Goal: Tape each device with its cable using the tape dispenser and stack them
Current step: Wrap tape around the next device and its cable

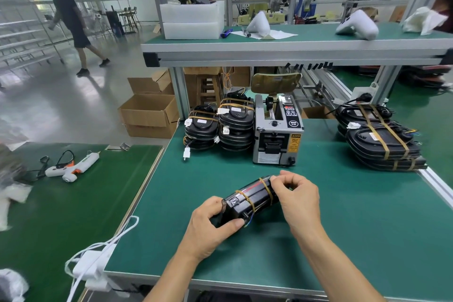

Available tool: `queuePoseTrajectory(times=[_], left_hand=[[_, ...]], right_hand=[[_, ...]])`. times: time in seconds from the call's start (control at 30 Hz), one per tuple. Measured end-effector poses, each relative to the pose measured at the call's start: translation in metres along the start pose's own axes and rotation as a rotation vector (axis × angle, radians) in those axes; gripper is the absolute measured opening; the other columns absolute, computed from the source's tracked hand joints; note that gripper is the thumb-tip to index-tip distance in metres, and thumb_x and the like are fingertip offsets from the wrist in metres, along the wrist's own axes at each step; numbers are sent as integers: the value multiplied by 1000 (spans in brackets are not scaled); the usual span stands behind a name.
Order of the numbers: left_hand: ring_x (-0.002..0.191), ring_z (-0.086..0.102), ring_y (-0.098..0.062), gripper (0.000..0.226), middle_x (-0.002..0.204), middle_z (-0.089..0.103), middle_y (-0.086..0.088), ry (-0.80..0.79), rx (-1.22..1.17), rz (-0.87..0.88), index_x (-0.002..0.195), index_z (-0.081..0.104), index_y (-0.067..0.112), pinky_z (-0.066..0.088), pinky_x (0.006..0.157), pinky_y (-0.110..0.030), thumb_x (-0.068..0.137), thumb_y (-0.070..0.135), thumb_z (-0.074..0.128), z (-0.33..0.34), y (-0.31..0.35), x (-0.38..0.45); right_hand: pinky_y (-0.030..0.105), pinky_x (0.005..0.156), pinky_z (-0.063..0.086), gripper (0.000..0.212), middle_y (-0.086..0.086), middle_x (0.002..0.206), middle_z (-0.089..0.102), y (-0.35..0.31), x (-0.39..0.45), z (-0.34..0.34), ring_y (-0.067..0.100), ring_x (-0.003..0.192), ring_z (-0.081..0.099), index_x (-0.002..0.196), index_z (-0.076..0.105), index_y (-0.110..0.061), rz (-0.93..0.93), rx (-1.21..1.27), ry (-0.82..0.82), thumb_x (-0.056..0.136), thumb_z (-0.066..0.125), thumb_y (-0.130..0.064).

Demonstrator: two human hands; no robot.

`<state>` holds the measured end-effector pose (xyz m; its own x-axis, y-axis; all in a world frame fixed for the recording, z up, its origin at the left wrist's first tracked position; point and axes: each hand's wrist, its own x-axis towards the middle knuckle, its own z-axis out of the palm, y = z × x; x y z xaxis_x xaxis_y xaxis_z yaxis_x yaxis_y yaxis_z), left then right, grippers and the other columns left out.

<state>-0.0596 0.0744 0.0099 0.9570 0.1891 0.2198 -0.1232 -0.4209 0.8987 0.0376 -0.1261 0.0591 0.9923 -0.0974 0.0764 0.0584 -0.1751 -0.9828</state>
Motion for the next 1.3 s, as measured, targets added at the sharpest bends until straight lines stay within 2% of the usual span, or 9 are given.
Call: queuePoseTrajectory(times=[0.1,0.3,0.47,0.57,0.77,0.97,1.1,1.2,1.3], left_hand=[[95,67,-18,40,99,70,5,2,-3,1,103,82,27,50,85,-26,78,57,81,0,1,0],[92,66,-18,45,97,68,4,10,-3,8,101,82,20,50,85,-30,78,59,81,-1,0,0],[93,66,-18,48,98,69,3,15,-22,8,102,81,17,52,87,-35,78,59,82,0,-1,0],[94,66,-18,46,98,68,4,14,-19,9,102,81,20,51,86,-32,79,59,82,-1,-3,0],[93,65,-19,37,97,67,7,-3,8,12,98,81,26,48,81,-21,79,58,83,0,-5,1],[94,66,-19,33,98,67,7,-7,15,5,98,81,31,48,81,-20,79,57,84,0,-5,2],[95,67,-20,31,99,68,7,-1,4,11,99,81,33,50,83,-23,79,57,83,0,-4,1],[96,67,-20,36,99,68,5,-1,-6,6,101,81,29,50,85,-26,79,58,83,0,-4,1],[93,66,-18,42,96,67,4,6,4,8,99,81,22,49,83,-26,78,58,82,0,-4,1]], right_hand=[[37,98,48,18,-11,106,74,-1,-1,0,4,108,66,66,74,-22,-13,-43,10,83,79,-26],[35,96,48,20,-19,101,71,-2,-2,0,4,105,66,66,73,-21,-19,-51,22,84,79,-26],[35,96,48,17,-16,107,71,0,0,3,6,103,67,72,72,-21,9,-29,37,85,80,-29],[32,90,47,14,-18,104,71,3,2,5,4,99,66,77,71,-22,14,-38,47,87,77,-30],[24,71,46,10,-10,85,72,10,7,1,13,84,66,87,70,-25,64,59,95,92,74,-32],[31,90,52,30,-10,102,70,12,-1,4,8,98,65,101,66,-30,25,29,29,82,84,-45],[32,95,50,44,-12,112,67,8,-1,2,8,106,63,111,62,-33,20,-28,-34,78,86,-49],[31,93,51,34,-12,106,70,2,10,-2,8,103,66,107,65,-32,18,5,0,83,82,-49],[27,84,50,16,-15,95,72,-8,34,-4,-4,89,65,97,69,-33,-39,-3,73,87,75,-44]])
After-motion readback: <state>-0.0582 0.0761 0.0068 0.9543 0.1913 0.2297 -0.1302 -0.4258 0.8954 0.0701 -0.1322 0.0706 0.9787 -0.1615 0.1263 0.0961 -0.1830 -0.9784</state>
